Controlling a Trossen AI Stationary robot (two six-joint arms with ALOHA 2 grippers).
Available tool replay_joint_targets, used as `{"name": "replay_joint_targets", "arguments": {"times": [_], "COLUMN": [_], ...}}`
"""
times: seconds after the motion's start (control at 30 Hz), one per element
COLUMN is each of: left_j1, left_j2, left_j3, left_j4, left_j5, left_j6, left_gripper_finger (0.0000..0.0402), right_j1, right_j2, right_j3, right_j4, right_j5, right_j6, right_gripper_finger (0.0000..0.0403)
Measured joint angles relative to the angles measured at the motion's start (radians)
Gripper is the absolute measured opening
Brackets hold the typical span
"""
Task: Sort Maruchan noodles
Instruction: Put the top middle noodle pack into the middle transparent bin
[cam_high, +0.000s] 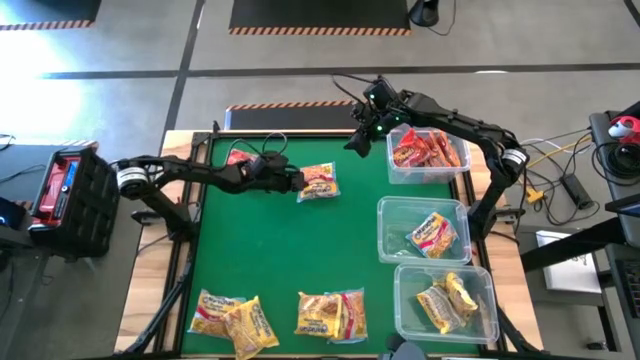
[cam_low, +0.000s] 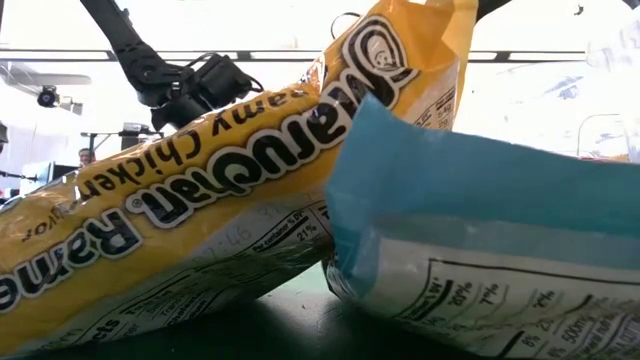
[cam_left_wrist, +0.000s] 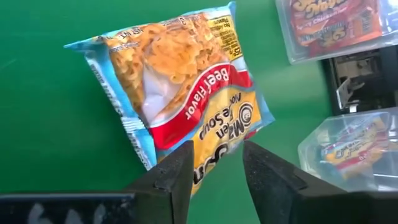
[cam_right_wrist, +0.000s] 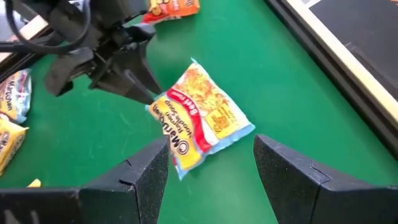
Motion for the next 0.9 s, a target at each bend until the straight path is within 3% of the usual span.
{"name": "replay_joint_targets", "arguments": {"times": [0.43,0.67,0.9], "left_j1": [0.001,0.001,0.002], "left_j2": [0.106,0.13,0.135], "left_j3": [0.0,0.003,0.002], "left_j4": [0.024,0.011,-0.012], "left_j5": [-0.015,-0.013,-0.016], "left_j6": [-0.031,-0.039,-0.043], "left_gripper_finger": [0.0111,0.0111,0.0111], "right_j1": [0.04,0.051,0.06], "right_j2": [0.0,0.0,0.0], "right_j3": [-0.077,-0.147,-0.234], "right_j4": [0.199,0.238,0.329], "right_j5": [0.012,0.157,0.13], "right_j6": [0.131,0.203,0.378], "right_gripper_finger": [0.0219,0.0219,0.0219]}}
